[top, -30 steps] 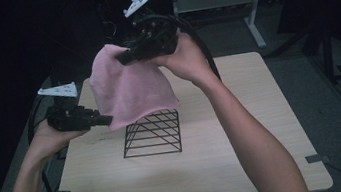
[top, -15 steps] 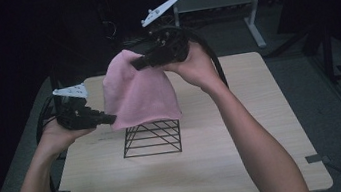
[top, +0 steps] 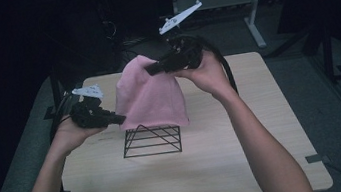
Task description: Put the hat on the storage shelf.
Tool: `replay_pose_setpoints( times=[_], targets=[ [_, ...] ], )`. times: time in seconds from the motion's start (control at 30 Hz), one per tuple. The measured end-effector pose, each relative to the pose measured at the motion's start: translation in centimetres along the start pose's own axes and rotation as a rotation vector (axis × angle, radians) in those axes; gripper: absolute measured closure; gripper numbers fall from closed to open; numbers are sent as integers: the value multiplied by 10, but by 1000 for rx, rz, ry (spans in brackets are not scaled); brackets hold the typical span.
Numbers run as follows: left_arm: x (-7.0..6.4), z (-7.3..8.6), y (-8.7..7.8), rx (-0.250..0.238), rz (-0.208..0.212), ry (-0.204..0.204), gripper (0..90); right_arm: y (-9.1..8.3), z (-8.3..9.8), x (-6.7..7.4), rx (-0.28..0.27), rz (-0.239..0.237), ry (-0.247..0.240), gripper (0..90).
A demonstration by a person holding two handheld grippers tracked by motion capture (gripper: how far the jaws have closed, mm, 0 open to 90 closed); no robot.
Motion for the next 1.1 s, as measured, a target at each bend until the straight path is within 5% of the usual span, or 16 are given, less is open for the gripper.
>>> replay_pose_setpoints(
  times=[0.6, 1.1],
  targets=[
    [2, 36, -4, 56, -52, 0, 822, 26, 17, 24, 31, -83, -19, 761],
    [7, 65, 7, 113, -72, -2, 822, 43, 48, 26, 73, -165, 6, 723]
  ],
)
Point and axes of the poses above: each handheld gripper's, and its own axes: y roughly forward along the jaws, z roughly out of its underside, x roughly to its left, the point moved 9 cm from there along y, roughly forward along the jaws, and after that the axes turned 9 degrees about -x, right-handed, at the moved point
